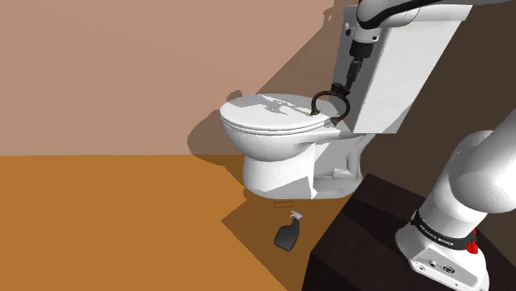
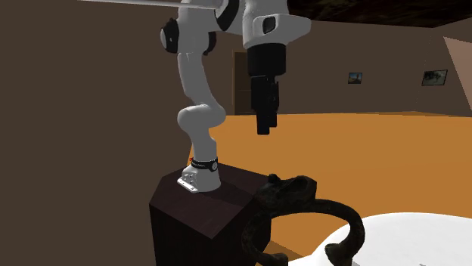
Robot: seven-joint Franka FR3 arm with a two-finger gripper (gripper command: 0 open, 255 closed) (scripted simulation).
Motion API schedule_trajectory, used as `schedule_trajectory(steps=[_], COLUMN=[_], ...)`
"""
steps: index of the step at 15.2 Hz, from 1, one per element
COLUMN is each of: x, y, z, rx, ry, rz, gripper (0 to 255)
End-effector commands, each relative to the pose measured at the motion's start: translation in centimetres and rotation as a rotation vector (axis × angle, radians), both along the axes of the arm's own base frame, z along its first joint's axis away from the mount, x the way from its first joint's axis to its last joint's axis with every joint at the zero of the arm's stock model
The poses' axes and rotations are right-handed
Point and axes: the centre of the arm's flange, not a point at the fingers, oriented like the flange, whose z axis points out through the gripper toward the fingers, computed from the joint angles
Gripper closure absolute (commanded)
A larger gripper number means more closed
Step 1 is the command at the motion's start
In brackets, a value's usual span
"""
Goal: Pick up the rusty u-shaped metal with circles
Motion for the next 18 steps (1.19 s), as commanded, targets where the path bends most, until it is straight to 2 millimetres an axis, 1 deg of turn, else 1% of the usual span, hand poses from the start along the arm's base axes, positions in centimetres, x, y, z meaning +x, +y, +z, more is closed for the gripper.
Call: schedule_trajectory(steps=[1,10,11,17,18], x=[1.3,7.7,7.8,7.8,7.8], y=[-2.2,-11.4,-11.5,-11.5,-11.5], z=[-0.6,-3.4,-3.4,-6.6,-7.4], rx=[-0.005,-0.016,-0.016,-0.016,-0.016], ry=[-0.007,-0.036,-0.036,-0.036,-0.036], rz=[0.013,0.066,0.067,0.067,0.067], gripper=[0,0,0,0,0])
